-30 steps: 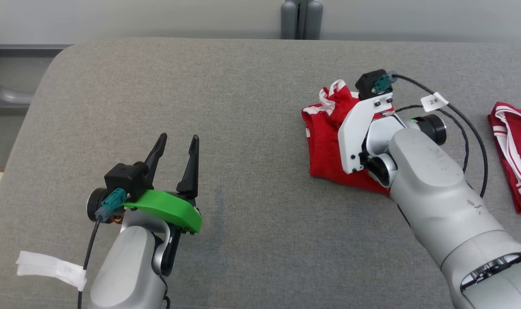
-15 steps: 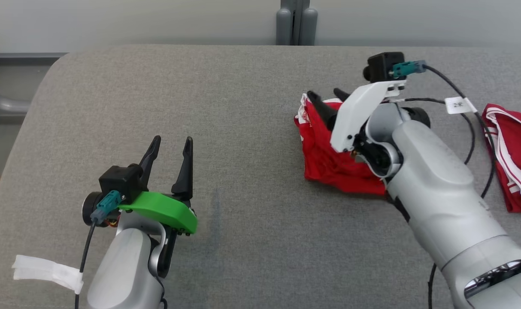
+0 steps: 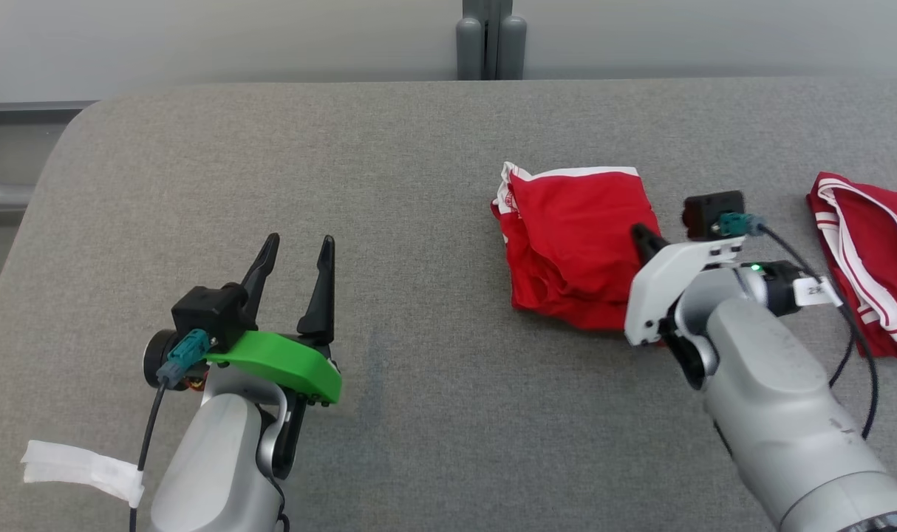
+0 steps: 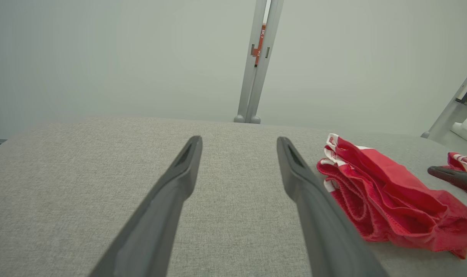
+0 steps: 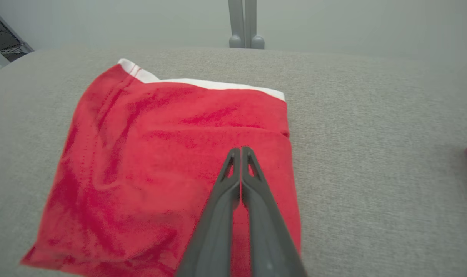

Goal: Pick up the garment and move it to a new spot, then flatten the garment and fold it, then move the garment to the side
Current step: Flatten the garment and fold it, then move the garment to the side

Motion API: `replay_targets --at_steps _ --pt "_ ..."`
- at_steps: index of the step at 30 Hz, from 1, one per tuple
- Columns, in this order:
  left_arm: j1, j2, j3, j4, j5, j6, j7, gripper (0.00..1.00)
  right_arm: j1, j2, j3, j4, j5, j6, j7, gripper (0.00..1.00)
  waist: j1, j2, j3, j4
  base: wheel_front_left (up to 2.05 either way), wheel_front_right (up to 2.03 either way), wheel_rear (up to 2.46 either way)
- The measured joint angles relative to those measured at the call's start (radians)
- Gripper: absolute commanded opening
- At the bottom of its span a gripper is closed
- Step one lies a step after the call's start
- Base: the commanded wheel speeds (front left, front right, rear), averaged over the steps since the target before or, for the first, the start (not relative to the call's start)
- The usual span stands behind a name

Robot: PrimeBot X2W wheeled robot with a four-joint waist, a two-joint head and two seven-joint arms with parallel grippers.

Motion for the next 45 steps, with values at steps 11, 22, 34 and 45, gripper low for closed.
replay_targets --at_steps 11,22,34,45 --pt "-0.003 0.000 -0.003 0.007 -0.007 0.000 0.000 1.00 0.128 0.062 0.365 -0.206 0.262 0.000 0.024 0.00 0.0000 0.0000 0.002 0.036 0.00 0.00 0.00" --pt "0.036 0.000 0.076 -0.006 0.021 0.001 0.000 1.00 0.123 0.048 0.301 -0.394 0.350 0.000 -0.141 1.00 0.0000 0.0000 -0.026 -0.013 0.00 0.00 0.00" --pt "0.098 0.001 0.144 -0.064 0.053 0.001 0.000 1.00 0.256 -0.114 -0.067 -0.485 0.067 0.000 -0.184 1.00 0.0000 0.0000 -0.075 -0.079 0.00 0.00 0.00" --pt "0.167 0.008 0.194 -0.105 0.076 0.000 0.000 1.00 0.362 -0.126 -0.154 -0.514 0.046 0.000 -0.111 1.00 0.0000 0.0000 -0.101 -0.125 0.00 0.00 0.00"
